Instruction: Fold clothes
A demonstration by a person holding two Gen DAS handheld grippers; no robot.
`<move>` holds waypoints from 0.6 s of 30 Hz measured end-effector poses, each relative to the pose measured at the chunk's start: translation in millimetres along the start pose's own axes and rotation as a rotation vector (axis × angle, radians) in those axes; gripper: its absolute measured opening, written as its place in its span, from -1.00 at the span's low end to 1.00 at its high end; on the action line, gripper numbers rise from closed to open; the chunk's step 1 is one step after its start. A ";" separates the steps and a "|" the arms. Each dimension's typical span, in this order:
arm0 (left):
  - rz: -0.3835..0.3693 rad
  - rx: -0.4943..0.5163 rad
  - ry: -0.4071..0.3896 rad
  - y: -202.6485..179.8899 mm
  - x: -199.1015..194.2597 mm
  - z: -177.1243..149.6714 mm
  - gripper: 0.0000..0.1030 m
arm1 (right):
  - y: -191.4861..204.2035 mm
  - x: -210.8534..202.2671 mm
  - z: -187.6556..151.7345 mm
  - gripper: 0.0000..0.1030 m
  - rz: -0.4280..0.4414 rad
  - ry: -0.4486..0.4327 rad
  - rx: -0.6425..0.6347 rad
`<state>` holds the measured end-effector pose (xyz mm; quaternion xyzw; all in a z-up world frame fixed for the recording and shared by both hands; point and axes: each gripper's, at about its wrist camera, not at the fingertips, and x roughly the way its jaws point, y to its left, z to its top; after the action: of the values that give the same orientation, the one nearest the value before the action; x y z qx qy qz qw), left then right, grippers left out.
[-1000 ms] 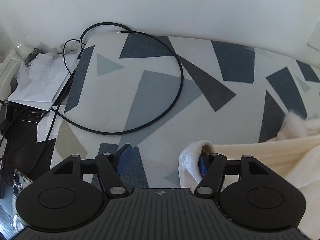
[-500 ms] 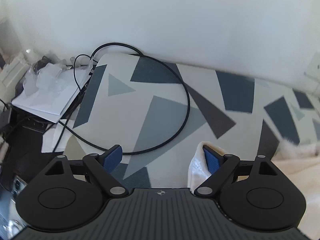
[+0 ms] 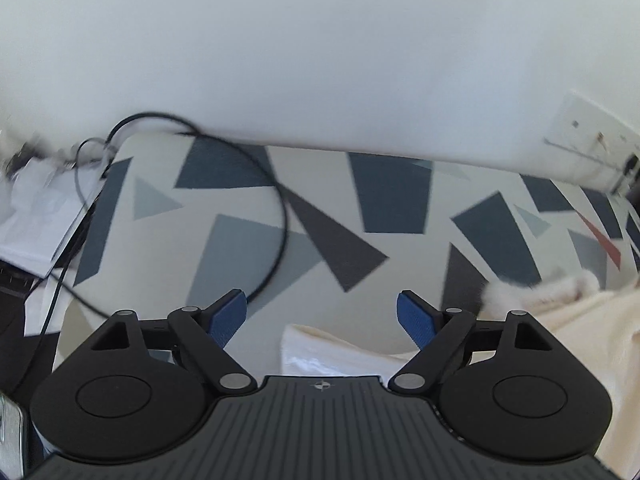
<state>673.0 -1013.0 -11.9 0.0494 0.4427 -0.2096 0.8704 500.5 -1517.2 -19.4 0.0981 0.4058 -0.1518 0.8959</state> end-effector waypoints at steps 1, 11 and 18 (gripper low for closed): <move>-0.017 0.040 -0.003 -12.7 0.5 -1.5 0.64 | 5.3 -3.2 1.1 0.34 0.003 -0.009 -0.036; -0.174 0.349 0.014 -95.0 -2.2 -33.8 0.64 | 90.9 4.1 -40.4 0.22 0.212 -0.047 -0.447; -0.198 0.322 0.044 -94.6 4.5 -50.3 0.25 | 81.6 22.7 -50.1 -0.83 0.266 0.048 -0.351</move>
<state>599.0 -1086.7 -36.4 0.1489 0.4250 -0.3614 0.8164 508.4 -1430.3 -64.9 -0.0031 0.4309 0.0431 0.9014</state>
